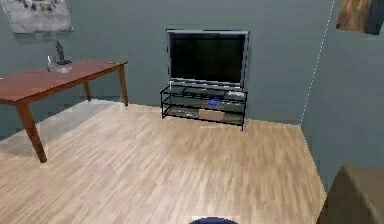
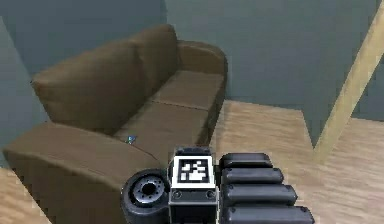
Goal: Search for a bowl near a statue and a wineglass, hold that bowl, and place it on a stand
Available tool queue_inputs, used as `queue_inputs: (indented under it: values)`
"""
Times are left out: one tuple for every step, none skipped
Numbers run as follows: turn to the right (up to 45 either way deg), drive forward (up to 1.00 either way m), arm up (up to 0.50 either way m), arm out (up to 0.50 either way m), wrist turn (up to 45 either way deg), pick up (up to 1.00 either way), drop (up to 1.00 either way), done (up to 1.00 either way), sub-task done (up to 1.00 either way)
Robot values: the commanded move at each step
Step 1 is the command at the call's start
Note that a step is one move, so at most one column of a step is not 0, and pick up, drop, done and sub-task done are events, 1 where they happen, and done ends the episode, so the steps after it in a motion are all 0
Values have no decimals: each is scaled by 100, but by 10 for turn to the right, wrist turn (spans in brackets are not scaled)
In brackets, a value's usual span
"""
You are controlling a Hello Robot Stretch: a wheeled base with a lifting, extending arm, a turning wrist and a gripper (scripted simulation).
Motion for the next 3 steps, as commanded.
queue_inputs:
  values:
    - [0,100,0,0,0,0,0,0,0]
    - [0,100,0,0,0,0,0,0,0]
    - [0,15,0,0,0,0,0,0,0]
